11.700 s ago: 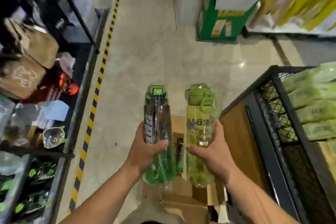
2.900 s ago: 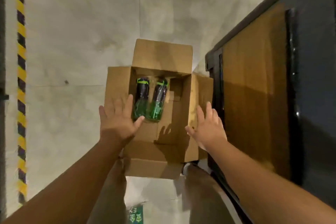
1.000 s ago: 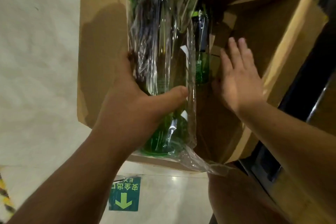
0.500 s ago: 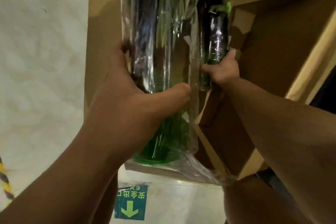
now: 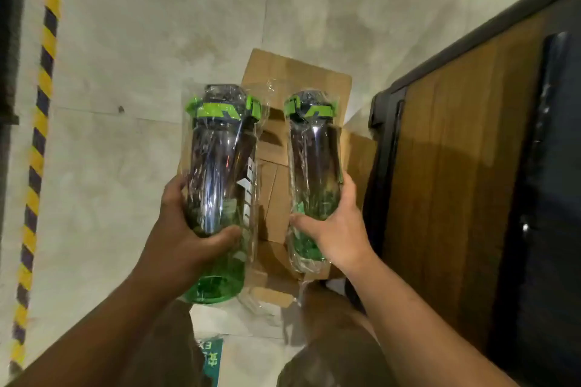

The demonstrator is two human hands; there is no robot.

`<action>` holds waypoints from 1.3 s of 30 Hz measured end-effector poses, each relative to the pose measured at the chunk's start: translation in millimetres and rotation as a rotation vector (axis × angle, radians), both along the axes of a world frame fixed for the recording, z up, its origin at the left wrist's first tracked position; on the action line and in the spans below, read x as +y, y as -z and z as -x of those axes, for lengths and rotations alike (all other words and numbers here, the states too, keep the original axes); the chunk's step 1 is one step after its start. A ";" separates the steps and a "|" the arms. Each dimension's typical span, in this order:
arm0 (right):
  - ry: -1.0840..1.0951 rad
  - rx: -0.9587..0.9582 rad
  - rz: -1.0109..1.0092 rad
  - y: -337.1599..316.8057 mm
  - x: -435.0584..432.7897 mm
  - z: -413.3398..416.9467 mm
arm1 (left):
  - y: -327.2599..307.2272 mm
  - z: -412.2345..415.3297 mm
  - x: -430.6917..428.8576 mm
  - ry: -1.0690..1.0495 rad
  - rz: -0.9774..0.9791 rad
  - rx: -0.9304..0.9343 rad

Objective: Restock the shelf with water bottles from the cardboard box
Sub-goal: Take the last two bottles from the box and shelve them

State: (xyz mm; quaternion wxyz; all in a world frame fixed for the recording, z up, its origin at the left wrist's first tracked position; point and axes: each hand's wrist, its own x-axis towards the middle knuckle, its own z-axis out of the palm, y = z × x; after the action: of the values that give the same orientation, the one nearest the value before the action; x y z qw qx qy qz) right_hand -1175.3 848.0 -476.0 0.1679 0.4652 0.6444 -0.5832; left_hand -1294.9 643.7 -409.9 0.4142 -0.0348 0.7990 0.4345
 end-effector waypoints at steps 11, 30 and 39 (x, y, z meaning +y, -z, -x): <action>-0.263 0.433 -0.307 -325.2 31.8 16.0 | -289.3 -59.1 -1.8 -0.388 -0.195 0.308; -0.663 0.839 -0.095 -492.7 -371.3 50.0 | -421.4 -135.2 -437.9 -0.812 -0.137 0.707; -0.957 0.877 0.121 -510.8 -529.7 56.0 | -434.7 -192.3 -604.1 -1.047 -0.064 0.774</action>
State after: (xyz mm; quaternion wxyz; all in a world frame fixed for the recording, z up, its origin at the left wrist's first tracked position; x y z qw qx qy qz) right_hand -1231.3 318.3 34.9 0.1564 -0.1648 0.7551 -0.6150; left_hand -1102.6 39.6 24.8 -0.1693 -0.2484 0.7545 0.5834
